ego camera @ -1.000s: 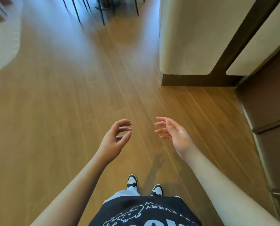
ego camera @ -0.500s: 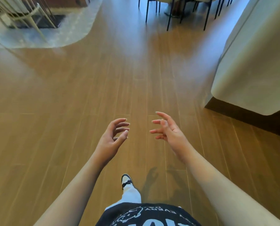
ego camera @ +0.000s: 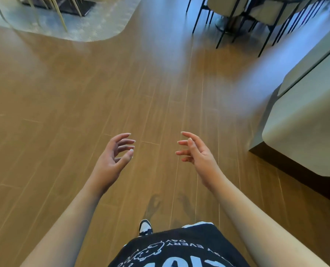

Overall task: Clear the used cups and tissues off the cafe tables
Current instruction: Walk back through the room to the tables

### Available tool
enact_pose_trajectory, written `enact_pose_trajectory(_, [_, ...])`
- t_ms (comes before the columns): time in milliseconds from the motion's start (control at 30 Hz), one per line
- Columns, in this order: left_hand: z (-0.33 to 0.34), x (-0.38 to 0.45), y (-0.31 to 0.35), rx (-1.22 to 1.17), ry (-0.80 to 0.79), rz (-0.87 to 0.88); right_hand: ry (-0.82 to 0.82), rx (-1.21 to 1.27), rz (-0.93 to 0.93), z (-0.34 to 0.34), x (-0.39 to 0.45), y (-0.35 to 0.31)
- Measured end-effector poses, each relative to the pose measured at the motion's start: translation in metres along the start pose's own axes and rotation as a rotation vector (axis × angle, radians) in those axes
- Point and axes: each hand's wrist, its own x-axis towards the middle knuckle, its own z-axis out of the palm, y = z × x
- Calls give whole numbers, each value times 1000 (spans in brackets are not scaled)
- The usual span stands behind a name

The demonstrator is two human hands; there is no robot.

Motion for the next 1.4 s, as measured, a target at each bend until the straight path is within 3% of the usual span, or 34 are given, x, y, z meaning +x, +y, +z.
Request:
enact_pose_trajectory(300, [10,72,5,-24,-2,-13,-8,-11,14,-8,83,-16])
enact_pose_trajectory(933, [63,303,44,45,59,-56,-144,83,-4,-73,303,-63])
enact_pose_trajectory(1167, [39,372,42,31,86,-81,-152,66,3,-57,377,-86])
enact_pose_trajectory(1400, [-14,465,27,-40,107,-89,-159,23,28,0,483,-108])
